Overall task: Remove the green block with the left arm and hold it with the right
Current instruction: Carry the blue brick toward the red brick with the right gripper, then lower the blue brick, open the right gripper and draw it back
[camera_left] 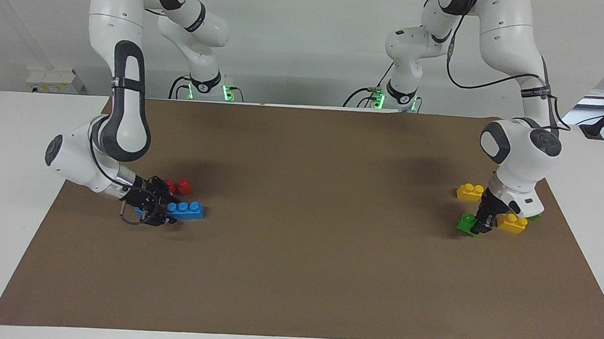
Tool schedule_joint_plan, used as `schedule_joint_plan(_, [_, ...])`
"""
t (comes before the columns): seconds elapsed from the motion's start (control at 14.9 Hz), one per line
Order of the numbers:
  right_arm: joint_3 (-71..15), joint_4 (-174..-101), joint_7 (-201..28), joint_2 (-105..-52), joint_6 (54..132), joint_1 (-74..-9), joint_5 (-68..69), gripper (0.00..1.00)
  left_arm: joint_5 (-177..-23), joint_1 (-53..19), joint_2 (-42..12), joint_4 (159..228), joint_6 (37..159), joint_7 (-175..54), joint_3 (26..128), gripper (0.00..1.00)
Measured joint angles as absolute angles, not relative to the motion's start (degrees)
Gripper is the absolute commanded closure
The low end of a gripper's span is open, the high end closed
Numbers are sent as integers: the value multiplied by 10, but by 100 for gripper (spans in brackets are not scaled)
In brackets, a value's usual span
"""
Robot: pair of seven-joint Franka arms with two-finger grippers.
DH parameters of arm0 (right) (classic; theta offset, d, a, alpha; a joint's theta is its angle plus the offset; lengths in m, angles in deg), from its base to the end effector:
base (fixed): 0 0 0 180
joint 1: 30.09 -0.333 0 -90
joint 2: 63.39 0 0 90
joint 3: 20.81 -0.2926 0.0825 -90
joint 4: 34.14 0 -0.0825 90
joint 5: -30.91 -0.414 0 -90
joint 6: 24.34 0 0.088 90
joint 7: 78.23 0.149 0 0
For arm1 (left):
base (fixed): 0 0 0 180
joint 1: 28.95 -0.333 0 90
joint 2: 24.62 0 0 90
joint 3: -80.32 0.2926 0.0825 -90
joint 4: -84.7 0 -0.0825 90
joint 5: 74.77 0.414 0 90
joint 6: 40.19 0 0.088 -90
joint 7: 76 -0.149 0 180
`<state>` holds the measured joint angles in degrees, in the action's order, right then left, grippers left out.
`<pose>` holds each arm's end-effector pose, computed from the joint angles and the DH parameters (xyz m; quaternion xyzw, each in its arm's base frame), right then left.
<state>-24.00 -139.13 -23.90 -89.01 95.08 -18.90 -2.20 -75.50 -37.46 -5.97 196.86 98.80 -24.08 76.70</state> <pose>0.6362 -0.0420 0.2033 -0.7282 0.6331 0.1833 0.1882 0.6450 0.0551 0.2412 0.8740 0.4805 0.0599 0.0418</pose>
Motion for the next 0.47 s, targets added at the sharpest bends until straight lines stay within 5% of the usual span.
schedule_joint_plan(0.4, [-241,-1383,-226,-866,924,-190,-22,1,-755,-375,-51,1968,996,-244,767,100])
schedule_joint_plan(0.47, [-241,-1381,-224,-855,915,-192,-17,0,-755,-375,-51,1968,996,-244,767,85])
